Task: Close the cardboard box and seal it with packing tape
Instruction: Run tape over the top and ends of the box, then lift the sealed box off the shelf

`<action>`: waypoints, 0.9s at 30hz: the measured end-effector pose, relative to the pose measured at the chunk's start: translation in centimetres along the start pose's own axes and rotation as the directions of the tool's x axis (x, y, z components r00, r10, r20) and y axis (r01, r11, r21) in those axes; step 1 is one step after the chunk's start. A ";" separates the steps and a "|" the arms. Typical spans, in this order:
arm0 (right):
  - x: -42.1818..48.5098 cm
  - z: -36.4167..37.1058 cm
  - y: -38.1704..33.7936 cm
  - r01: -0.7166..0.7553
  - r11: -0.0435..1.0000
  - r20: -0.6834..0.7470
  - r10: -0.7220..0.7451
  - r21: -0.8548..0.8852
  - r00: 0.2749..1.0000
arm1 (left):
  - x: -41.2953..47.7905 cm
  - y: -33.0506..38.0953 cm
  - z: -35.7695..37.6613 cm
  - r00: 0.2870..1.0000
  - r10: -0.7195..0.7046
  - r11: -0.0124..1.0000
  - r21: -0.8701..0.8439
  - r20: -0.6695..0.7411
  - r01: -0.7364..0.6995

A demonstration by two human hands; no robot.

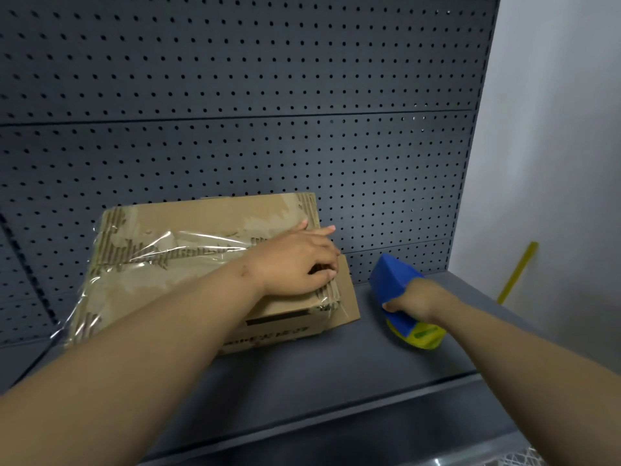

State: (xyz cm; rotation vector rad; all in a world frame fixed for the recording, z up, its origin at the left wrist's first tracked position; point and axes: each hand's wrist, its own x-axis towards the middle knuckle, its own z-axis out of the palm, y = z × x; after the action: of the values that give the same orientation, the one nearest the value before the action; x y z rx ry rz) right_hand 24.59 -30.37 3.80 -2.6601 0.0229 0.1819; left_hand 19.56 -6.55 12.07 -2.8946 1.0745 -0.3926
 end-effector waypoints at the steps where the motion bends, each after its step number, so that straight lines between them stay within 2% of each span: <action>1: 0.7 0.5 0.0 -0.006 0.997 0.020 0.008 -0.079 1.000 | 0.0 -0.1 0.1 1.000 0.003 1.000 -0.006 -0.004 -0.003; 5: 2.8 2.3 0.6 -0.050 0.933 0.131 0.103 -0.357 0.986 | -0.1 -0.3 0.2 1.000 0.015 0.999 -0.036 -0.015 -0.015; 8: 3.6 2.9 0.7 -0.052 0.888 0.136 0.128 -0.456 0.982 | -0.1 -0.4 0.3 0.999 0.021 0.998 -0.051 -0.024 -0.022; 11: 3.6 3.3 0.8 -0.071 0.845 0.007 0.088 -0.531 0.996 | -0.1 -0.3 0.3 0.999 0.021 0.998 -0.053 -0.025 -0.022; 15: 1.7 3.1 0.4 -0.061 0.735 -0.248 -0.149 -0.675 0.957 | -0.1 -0.2 0.1 1.000 0.007 0.999 -0.048 -0.024 -0.008; 16: 1.3 2.9 0.0 -0.059 0.766 -0.318 -0.195 -0.641 0.928 | -0.1 -0.2 0.1 1.000 -0.002 1.000 -0.025 -0.023 0.001; 17: 0.9 2.8 -0.5 -0.034 0.839 -0.410 -0.230 -0.543 0.882 | -0.2 -0.1 0.0 1.000 -0.014 1.000 0.006 -0.024 0.015; 19: -0.3 2.9 -2.1 0.160 0.975 -0.601 -0.221 -0.154 0.768 | -0.2 -0.1 0.0 0.998 -0.053 0.996 0.068 -0.024 0.055; 20: -1.3 3.1 -3.2 0.323 0.940 -0.670 -0.173 0.105 0.722 | -0.3 0.0 0.0 0.997 -0.076 0.992 0.097 -0.024 0.078; 22: -4.1 3.8 -5.8 0.555 0.702 -0.711 -0.098 0.447 0.696 | -0.3 0.1 -0.1 0.992 -0.122 0.982 0.144 -0.026 0.125; 24: -7.2 5.0 -8.4 0.591 0.525 -0.666 -0.060 0.613 0.744 | -0.5 0.3 -0.3 0.983 -0.182 0.969 0.163 -0.031 0.185; 27: -8.9 7.6 -11.4 0.522 0.438 -0.547 -0.079 0.732 0.834 | -1.1 0.6 -0.6 0.953 -0.303 0.943 0.139 -0.029 0.304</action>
State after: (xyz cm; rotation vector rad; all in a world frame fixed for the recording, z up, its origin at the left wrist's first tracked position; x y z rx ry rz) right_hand 15.35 -16.90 3.43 -1.5521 -0.1922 -0.4681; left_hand 18.26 -6.29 12.31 -2.9311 0.5695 -0.4672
